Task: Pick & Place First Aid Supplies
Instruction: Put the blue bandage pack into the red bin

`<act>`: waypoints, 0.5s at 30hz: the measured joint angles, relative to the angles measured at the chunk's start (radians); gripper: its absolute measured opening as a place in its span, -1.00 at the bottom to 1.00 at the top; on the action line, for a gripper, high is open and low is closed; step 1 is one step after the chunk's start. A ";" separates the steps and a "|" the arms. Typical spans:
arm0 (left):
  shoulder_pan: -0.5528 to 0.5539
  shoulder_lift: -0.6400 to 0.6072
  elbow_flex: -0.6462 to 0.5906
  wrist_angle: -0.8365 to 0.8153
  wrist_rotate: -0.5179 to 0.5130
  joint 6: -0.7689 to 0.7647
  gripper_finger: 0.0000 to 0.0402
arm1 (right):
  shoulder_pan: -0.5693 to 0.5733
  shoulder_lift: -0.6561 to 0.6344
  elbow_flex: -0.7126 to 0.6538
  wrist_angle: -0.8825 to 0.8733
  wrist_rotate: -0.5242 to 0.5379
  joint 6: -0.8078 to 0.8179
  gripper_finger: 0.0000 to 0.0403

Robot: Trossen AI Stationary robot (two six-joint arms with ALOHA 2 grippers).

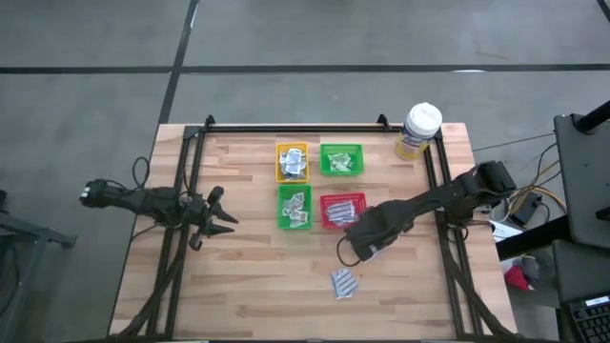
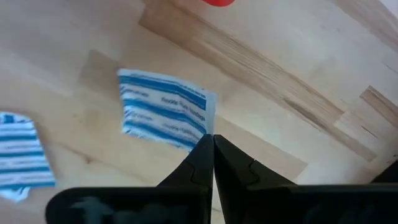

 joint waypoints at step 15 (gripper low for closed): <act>0.000 0.000 0.000 0.000 0.000 0.004 -0.43 | 0.000 -0.178 -0.043 0.002 0.000 -0.052 -0.96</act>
